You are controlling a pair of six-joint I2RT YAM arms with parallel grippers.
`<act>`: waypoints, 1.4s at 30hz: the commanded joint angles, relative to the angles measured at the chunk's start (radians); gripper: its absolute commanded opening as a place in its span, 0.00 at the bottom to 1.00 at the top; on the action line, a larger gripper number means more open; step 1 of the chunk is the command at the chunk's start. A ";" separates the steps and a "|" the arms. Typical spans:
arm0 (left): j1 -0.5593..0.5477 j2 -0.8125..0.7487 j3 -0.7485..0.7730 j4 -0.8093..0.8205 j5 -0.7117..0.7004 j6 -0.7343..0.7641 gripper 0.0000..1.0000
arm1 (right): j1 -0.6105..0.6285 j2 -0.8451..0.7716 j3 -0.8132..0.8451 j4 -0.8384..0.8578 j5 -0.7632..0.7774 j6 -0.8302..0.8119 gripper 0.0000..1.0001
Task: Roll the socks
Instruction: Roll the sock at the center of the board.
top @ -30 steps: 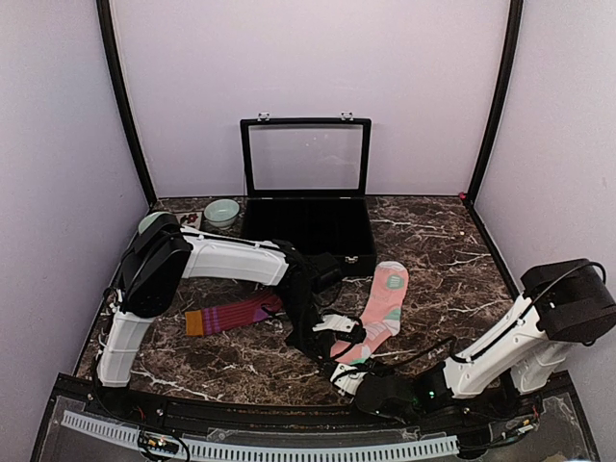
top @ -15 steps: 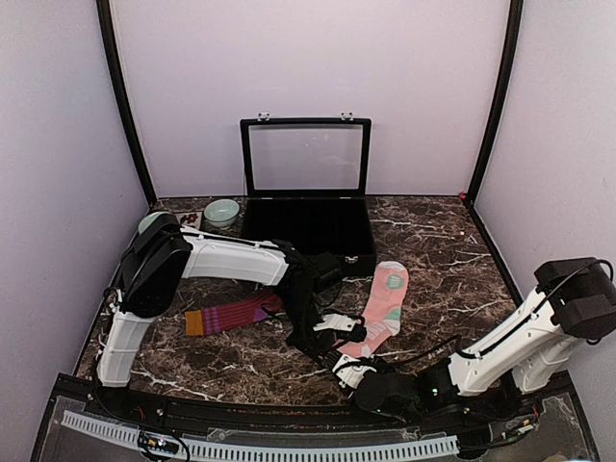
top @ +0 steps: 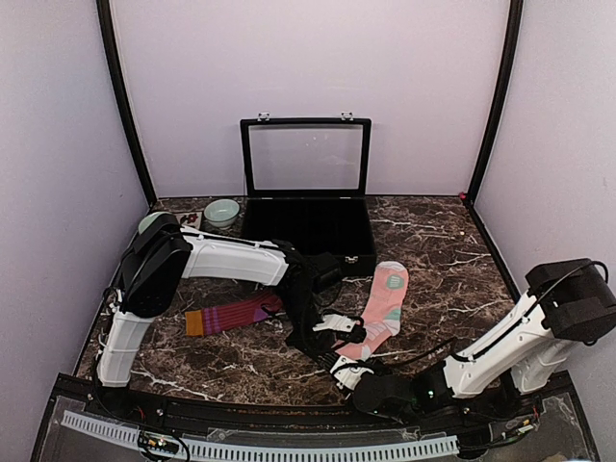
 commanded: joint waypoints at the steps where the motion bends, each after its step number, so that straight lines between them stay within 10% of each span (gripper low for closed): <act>1: 0.000 0.042 -0.034 -0.070 -0.100 0.026 0.00 | -0.002 0.030 -0.011 0.073 0.023 0.024 0.25; 9: -0.001 0.042 -0.024 -0.088 -0.104 0.043 0.04 | -0.007 0.024 -0.048 0.082 0.049 0.103 0.08; 20: 0.084 -0.098 -0.085 0.043 -0.130 -0.064 0.41 | -0.018 -0.056 -0.048 -0.030 -0.013 0.221 0.00; 30: 0.121 -0.423 -0.394 0.205 -0.266 -0.015 0.42 | -0.084 -0.189 -0.033 -0.222 -0.110 0.333 0.00; 42: 0.037 -0.426 -0.371 0.271 -0.284 0.003 0.41 | -0.099 -0.200 -0.167 -0.161 -0.233 0.489 0.00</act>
